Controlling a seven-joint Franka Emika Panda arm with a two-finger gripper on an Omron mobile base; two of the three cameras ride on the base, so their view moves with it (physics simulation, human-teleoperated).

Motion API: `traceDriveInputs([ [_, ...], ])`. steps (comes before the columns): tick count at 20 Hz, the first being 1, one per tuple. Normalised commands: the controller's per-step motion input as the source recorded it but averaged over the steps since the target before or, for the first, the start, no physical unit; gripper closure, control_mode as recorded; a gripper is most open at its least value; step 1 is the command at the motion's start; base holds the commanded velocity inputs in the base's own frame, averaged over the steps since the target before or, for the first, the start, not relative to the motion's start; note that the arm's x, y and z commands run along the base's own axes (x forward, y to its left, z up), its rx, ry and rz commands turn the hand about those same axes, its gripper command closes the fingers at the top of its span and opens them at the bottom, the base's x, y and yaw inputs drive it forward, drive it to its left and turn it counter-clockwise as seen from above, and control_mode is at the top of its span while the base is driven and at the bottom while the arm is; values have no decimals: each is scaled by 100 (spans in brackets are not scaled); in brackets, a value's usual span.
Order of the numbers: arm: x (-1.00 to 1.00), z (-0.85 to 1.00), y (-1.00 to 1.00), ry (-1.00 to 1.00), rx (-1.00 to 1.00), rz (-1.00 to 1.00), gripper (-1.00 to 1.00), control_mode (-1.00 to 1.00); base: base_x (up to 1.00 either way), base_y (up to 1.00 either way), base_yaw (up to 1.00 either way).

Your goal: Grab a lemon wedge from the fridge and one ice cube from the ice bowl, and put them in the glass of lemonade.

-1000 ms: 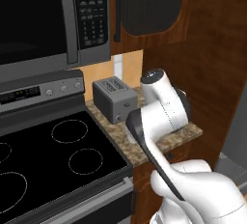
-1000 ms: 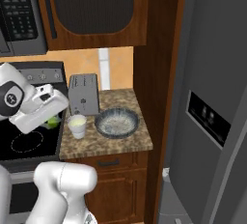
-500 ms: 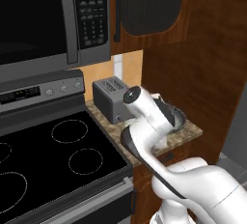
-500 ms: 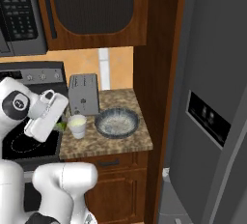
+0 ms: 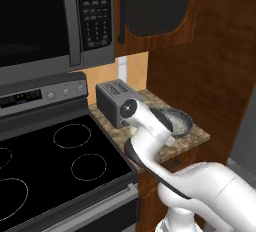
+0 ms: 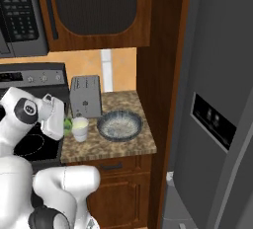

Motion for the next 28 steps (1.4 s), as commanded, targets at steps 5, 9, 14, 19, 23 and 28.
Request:
traceDriveInputs([
  [5,97,0,47,42,-27,25,100,-100,0,0,0],
  [9,46,-6,13,23,-20,11,100,-100,0,0,0],
  [14,38,-32,-1,0,-11,0,100,-100,0,0,0],
  [19,30,-45,-16,-5,-6,0,100,-100,0,0,0],
  [23,44,-31,-10,-2,-3,0,100,-100,0,0,0],
  [28,42,-29,0,0,-6,0,100,-100,0,0,0],
])
